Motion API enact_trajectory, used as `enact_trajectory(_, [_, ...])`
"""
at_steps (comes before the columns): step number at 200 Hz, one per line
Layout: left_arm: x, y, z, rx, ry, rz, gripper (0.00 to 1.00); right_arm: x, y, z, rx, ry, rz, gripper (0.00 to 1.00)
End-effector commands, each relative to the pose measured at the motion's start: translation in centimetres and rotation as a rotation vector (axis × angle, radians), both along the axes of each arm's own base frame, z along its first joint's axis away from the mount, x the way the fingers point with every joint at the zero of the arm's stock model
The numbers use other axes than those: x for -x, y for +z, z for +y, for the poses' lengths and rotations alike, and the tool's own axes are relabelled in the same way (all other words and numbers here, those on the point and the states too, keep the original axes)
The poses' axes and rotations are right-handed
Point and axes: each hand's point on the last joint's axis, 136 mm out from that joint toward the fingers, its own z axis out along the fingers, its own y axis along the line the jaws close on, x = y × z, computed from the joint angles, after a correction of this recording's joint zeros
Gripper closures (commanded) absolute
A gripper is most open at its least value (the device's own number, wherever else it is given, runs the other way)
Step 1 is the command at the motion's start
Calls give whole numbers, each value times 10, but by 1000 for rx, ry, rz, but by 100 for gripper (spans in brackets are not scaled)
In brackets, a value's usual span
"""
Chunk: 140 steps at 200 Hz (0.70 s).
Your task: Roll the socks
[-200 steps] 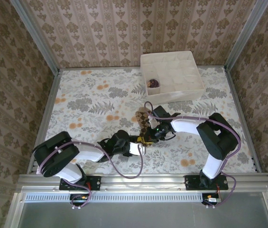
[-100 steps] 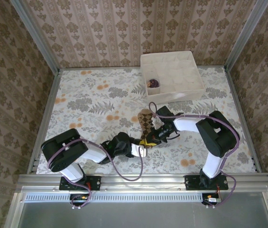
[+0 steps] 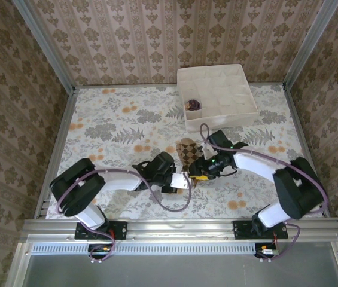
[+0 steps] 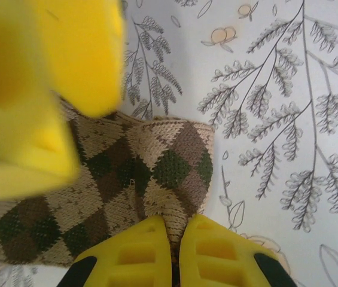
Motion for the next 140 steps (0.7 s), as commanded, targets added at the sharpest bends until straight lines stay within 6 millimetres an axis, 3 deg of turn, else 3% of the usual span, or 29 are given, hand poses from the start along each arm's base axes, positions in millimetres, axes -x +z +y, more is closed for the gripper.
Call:
enact_trajectory(1, [43,-33,30,-202,0,330,100,3,-13,-29,145,-81,-23,51])
enact_trajectory(13, [44,-34,28,-229,18,395,100,3,-10,-31,133,-109,-52,51])
enact_trajectory(71, [41,-32,19,-279,138,711,100,9,-36,-38,139,-182,-38,51])
enact_trajectory(140, [24,-28,8,-263,230,842,100,10,-45,-36,175,-167,-39,51])
